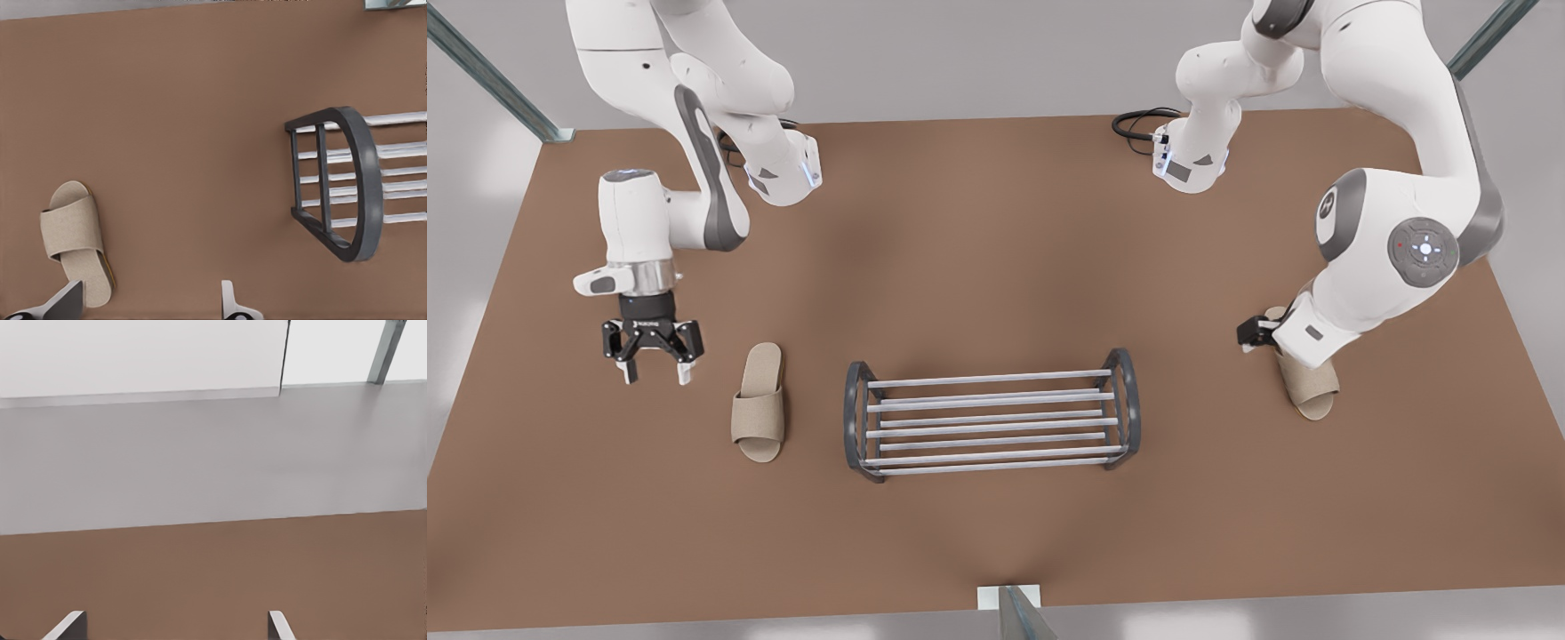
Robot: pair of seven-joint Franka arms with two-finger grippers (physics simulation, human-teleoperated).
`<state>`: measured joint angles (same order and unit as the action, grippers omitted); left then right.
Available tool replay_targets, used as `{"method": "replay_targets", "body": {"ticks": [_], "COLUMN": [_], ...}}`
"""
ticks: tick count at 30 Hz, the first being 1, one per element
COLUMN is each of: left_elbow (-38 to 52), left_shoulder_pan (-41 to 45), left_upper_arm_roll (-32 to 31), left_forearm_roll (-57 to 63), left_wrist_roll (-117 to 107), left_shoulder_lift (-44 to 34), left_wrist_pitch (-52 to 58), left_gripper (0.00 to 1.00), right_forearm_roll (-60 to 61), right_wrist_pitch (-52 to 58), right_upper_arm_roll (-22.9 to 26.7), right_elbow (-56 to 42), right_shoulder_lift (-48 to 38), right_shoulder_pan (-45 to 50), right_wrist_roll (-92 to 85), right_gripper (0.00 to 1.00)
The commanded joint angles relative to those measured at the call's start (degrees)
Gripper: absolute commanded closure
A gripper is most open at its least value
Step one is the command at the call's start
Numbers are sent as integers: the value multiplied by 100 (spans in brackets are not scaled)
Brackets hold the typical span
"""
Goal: Place the right shoe on the shoe rack with the right arm, and place the left shoe on the shoe rack with the left arm
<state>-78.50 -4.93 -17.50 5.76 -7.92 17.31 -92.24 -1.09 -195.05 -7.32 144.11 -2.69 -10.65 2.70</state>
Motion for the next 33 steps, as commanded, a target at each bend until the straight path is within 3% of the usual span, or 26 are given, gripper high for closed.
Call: {"method": "replay_targets", "body": {"ticks": [1,10,11,12,13,14,17,19,22,33], "left_elbow": [-25,-544,-981,-2046,-2739,-3838,-6765,-7645,-8023,-8041], "left_shoulder_pan": [10,-113,-421,-587,-737,-781,-1352,-1607,-2056,-2900], "left_upper_arm_roll": [-8,1,1,10,1,10,-8,-25,-25,-8], "left_forearm_roll": [74,470,461,470,470,461,461,444,461,470], "left_wrist_roll": [1,614,907,854,845,836,810,810,810,889], "left_shoulder_lift": [-157,-105,-184,-676,-1124,-1686,-2214,-2592,-2584,-1037], "left_wrist_pitch": [250,-66,-1073,-2728,-3518,-4907,-9487,-10762,-10780,-10771], "left_gripper": [0,0,0,0,0,0,0,0,0,0], "right_forearm_roll": [3,-6,-6,-6,-6,-6,-6,-6,-6,38], "right_wrist_pitch": [-569,-587,-596,-596,-596,-596,-596,-596,-587,-587], "right_upper_arm_roll": [-15,-15,-15,-15,-15,-15,-15,-32,-129,-182], "right_elbow": [116,521,521,547,548,556,635,846,855,679], "right_shoulder_lift": [5,1016,1086,1104,1122,1113,1254,1183,1438,2018], "right_shoulder_pan": [-60,-455,-455,-455,-455,-473,-455,-385,-376,-244], "right_wrist_roll": [28,-33,-33,-33,-42,-42,-50,-33,178,169], "right_gripper": [0,0,0,0,0,0,0,0,0,0]}}
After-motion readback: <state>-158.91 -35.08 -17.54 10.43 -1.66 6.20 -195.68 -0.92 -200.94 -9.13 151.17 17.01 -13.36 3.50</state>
